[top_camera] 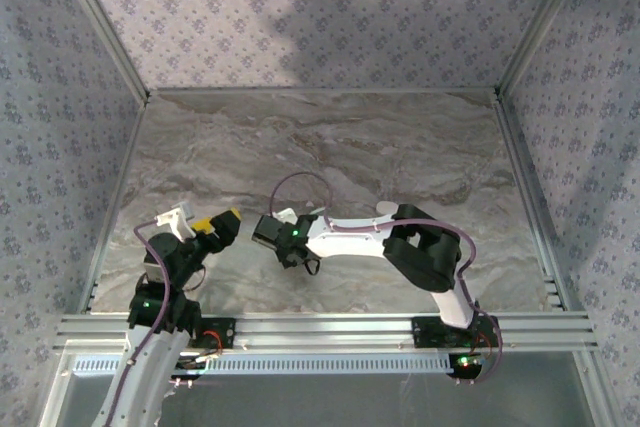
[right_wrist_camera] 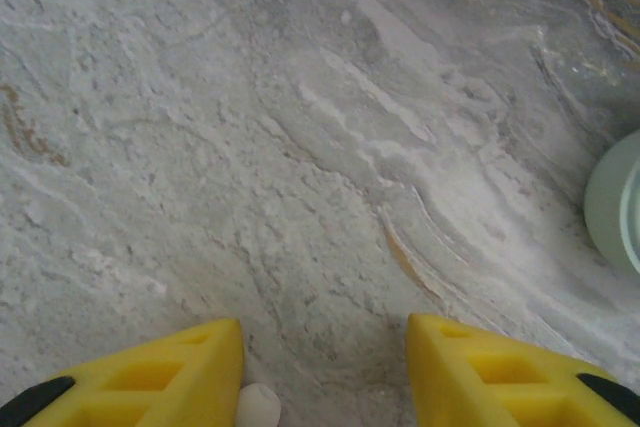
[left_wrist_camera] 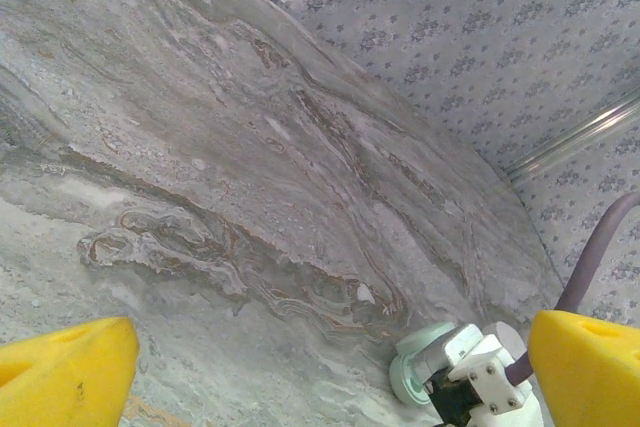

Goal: Insert the wireless bluetooth earbuds into the charging case

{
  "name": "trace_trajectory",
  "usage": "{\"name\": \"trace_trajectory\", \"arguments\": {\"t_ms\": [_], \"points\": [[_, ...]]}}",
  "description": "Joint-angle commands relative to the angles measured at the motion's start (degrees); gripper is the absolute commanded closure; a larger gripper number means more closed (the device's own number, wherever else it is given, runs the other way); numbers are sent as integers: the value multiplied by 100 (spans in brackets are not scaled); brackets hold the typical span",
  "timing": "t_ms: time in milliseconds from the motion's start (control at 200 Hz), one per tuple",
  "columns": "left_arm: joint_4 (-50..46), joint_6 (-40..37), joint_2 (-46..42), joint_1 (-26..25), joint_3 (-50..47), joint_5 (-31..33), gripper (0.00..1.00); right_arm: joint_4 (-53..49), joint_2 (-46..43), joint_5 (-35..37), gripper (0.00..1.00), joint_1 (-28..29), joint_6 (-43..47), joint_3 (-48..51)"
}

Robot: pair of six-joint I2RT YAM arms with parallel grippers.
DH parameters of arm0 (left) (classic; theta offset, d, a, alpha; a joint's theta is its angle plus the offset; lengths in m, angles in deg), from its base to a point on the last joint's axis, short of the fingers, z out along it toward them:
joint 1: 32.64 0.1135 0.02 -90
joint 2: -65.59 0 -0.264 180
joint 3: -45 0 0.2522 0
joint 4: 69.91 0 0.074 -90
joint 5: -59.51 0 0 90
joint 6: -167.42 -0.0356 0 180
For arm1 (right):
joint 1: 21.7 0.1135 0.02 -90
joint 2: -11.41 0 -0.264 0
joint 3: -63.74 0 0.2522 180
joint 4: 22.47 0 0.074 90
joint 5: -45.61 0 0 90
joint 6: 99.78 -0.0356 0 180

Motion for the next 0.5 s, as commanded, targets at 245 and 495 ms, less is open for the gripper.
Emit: {"name": "trace_trajectory", "arguments": {"t_ms": [245,495], "points": [[269,-12,24,21,64,-163,0,-394,-522,203,52,-16,-167,235],[773,73,558,19,3,-489,0,222,-1056,89,50,37,624,705]]}}
